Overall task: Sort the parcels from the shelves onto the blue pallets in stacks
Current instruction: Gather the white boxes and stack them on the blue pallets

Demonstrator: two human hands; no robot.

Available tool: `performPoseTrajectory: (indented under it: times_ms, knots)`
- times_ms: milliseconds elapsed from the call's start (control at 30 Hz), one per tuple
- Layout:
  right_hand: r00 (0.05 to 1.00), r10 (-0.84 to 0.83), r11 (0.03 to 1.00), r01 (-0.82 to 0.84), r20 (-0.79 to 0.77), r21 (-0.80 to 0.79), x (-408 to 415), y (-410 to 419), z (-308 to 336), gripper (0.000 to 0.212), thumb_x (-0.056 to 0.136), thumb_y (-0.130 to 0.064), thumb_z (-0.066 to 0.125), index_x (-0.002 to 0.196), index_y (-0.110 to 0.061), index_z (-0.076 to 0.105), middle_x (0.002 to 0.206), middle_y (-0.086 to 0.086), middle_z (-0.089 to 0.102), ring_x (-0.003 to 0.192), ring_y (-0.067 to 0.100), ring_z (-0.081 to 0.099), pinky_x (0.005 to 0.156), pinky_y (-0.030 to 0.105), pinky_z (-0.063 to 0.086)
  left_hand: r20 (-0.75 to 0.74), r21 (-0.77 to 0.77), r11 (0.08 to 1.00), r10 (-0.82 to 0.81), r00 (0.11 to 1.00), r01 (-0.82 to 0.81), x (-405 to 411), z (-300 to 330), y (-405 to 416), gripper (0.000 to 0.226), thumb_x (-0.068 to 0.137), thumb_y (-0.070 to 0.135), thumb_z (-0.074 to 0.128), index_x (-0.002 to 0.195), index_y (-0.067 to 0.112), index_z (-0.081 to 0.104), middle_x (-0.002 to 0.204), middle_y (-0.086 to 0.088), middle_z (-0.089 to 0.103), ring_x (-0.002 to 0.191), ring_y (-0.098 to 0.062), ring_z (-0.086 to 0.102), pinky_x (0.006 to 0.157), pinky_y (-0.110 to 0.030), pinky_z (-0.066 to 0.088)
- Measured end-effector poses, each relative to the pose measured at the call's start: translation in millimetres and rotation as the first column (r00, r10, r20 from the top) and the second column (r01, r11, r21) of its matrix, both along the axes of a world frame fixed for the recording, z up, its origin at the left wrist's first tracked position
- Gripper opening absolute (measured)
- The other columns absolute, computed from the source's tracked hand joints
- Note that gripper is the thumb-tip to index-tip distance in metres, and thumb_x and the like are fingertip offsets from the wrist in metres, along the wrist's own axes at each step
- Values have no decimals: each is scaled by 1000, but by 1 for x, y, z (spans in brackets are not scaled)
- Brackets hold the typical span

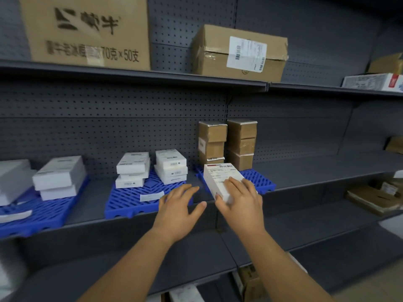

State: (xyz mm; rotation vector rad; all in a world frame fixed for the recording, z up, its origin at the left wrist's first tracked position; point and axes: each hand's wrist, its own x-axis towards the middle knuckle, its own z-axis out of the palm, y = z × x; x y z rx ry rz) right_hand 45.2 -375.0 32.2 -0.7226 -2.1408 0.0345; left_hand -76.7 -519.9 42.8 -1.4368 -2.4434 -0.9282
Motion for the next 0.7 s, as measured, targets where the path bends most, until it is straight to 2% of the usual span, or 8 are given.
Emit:
performPoseTrajectory:
  times_ms: [233,367,467,700]
  knots:
    - [1000,4,1000,-4,-6,14,-85,-114,-11,52,80,-54,47,117,-22,66,125,-8,63,125,27,48,80,50,48,-29,4,1000,-1,1000,1,-91,2,-106,55,90,62,38,141,40,35,149,16,31,137,-6,23,116,-42,14]
    - [999,21,1000,-21,-28,-8,-129,-166,-14,50,79,-52,50,116,-21,66,125,-6,63,124,27,50,81,51,49,-48,29,999,24,999,-23,-140,5,-160,53,91,59,40,140,37,38,146,15,34,136,-7,26,114,-40,16]
    - [999,24,1000,-24,-29,4,-157,-191,-5,45,79,-47,55,114,-22,67,126,-7,63,124,25,51,83,53,49,-61,8,998,63,996,-62,-171,6,-192,55,92,60,38,142,38,35,148,15,33,136,-8,25,114,-40,16]
    - [996,76,996,-74,-48,44,-221,-219,6,52,81,-53,47,118,-22,66,128,-7,62,125,24,49,84,50,47,-50,64,995,78,996,-75,-224,2,-222,55,92,61,36,141,38,36,147,15,32,137,-8,25,114,-39,16]
